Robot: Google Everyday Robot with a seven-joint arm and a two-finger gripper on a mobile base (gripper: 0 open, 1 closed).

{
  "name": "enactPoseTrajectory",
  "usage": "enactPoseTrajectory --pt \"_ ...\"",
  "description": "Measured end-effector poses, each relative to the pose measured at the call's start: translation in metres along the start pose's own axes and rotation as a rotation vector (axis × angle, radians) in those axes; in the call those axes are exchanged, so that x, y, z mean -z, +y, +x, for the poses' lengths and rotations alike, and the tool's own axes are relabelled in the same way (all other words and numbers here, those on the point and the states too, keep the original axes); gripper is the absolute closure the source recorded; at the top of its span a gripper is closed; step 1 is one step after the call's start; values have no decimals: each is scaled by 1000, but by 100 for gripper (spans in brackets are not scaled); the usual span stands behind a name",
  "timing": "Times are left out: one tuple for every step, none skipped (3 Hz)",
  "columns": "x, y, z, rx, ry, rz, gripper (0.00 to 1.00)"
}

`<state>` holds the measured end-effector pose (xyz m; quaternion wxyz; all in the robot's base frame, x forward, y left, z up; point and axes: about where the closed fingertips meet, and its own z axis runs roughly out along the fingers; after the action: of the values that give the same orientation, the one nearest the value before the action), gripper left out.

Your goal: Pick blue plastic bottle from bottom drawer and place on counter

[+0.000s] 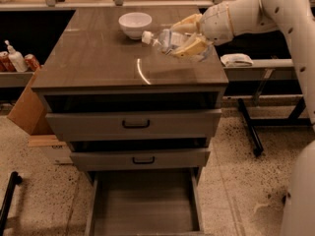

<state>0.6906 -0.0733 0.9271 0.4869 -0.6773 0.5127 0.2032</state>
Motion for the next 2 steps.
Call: enactPoseTrajectory --pt "-9 -10 14 -46 -10 -21 100" --pt "-16 -15 25 -77 -8 -42 100"
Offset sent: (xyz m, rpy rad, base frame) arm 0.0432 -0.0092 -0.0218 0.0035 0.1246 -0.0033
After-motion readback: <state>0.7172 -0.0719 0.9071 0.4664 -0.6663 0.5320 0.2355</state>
